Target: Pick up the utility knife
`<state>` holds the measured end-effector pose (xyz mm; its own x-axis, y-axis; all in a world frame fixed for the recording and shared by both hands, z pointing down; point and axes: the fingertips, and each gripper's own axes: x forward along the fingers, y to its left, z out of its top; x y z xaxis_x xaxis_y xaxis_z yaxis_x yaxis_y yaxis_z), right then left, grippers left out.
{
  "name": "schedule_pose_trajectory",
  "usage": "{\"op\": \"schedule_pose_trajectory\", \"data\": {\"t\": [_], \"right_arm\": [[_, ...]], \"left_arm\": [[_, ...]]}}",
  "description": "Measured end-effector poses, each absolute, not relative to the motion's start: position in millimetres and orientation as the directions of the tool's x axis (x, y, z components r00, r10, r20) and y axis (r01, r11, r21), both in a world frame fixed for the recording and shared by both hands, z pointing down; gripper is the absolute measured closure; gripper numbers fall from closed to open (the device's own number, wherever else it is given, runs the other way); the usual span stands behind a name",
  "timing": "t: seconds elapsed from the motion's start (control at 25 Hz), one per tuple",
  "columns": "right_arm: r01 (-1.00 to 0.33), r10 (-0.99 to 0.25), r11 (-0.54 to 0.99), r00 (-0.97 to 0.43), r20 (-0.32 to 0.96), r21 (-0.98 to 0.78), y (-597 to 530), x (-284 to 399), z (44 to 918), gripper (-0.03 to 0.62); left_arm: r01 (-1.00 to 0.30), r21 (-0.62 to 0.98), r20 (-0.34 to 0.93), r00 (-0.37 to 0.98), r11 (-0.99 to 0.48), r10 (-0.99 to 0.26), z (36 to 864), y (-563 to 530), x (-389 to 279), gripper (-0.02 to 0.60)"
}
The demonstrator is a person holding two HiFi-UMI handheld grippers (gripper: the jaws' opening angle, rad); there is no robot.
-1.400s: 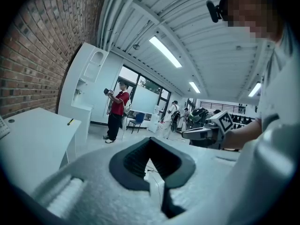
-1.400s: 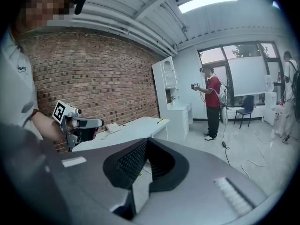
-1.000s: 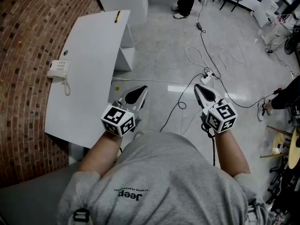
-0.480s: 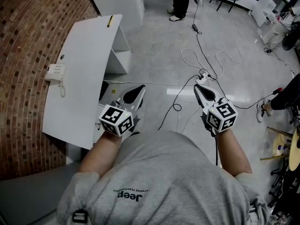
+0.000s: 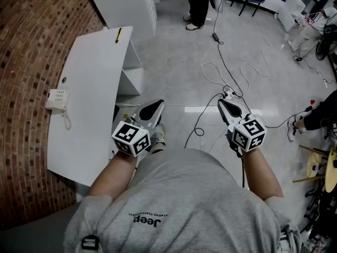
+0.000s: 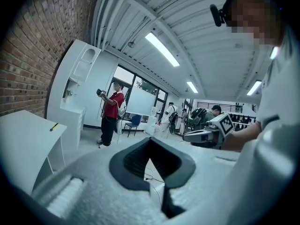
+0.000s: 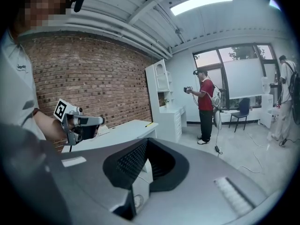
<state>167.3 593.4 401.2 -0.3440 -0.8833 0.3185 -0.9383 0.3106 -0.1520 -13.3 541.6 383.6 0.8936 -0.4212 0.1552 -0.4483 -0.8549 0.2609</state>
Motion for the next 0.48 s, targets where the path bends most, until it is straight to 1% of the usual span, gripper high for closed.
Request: {"op": "schedule_pose_trajectory", "data": {"t": [0.24,0.48], "right_arm": [[-0.956,-0.911,0.263,-0.291,0.292,-0.132,477.7,147.1,391.9,0.585],[-0.957,-0.922,0.262,-0.287,0.261,-0.126,365.3,116.6,367.3,0.585]], "left_arm": [[-0.394,0.234,0.129,0.919,-0.889,-0.373,381.7,420.4,-27.7,0.581],[-0.338,0.236,0.134,0.940,-0.911,-0.314,372.1,318.0,-43.3,0.581]]}}
